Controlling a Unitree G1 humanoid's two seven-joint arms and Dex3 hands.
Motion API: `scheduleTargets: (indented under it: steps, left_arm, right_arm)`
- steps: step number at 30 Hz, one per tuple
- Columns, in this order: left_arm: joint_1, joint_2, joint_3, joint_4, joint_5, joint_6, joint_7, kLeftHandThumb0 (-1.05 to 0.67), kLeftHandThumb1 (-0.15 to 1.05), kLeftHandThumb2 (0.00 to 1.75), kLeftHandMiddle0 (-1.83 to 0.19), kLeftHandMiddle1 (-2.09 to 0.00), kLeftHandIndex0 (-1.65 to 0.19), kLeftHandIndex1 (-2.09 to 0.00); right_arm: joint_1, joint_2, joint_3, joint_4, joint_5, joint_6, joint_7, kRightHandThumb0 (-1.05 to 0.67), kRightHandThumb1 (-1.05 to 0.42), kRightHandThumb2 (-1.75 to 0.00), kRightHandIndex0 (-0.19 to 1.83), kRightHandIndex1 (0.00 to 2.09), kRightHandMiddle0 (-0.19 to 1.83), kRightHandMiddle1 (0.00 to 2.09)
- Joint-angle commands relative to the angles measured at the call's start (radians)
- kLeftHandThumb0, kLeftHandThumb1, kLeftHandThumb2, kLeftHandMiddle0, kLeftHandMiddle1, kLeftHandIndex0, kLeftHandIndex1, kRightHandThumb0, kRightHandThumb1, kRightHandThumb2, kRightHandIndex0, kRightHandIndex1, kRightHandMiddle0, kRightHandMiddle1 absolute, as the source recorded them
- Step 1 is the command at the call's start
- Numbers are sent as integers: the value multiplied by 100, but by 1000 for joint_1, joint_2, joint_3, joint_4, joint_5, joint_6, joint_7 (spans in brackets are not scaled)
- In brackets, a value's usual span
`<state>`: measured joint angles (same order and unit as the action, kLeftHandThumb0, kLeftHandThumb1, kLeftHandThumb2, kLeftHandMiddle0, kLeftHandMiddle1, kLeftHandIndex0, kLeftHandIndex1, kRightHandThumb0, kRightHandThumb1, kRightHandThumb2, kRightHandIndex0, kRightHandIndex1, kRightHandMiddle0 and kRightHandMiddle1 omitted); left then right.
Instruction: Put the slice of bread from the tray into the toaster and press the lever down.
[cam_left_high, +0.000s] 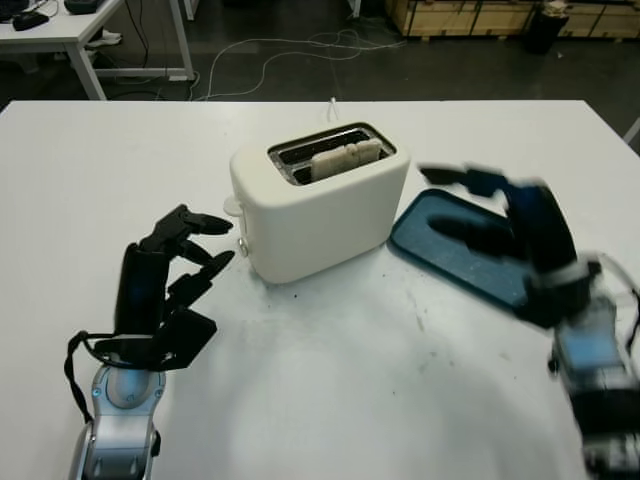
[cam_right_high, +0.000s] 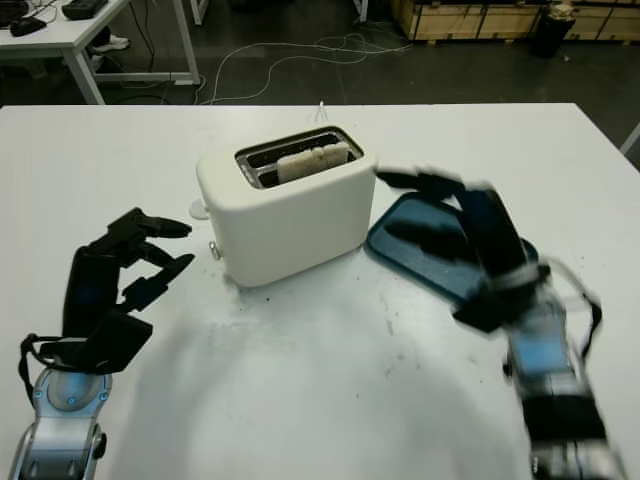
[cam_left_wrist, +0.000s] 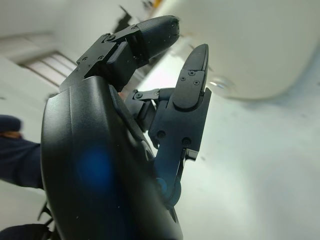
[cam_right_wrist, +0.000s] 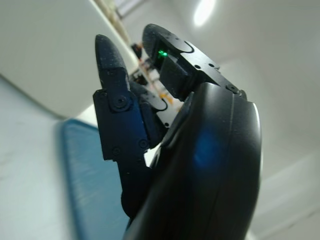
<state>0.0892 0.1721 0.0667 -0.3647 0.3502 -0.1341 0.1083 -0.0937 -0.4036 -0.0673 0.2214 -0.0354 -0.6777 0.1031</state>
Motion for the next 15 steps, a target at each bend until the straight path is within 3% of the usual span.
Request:
scheduleTargets:
  steps: [1,7,15]
  left_arm:
    - [-10,26,33,-27,23,-43,24,-19,92,12,-65,-147,-59,-94]
    - [-46,141,141,-42,21,-124,5,-17,92,5,-63,-147,-70,-75]
    - [-170,350,193,-36,10,-76,-176,-22,91,0,-74,-143,-95,-44]
  right_arm:
    - [47,37,4,-37,34,49,10,-43,-92,-2,97,17,90,1]
    - [84,78,7,-33,21,112,17,-44,-90,0,102,15,95,2]
    - [58,117,15,1,48,176,52,-46,-89,0,107,12,98,2]
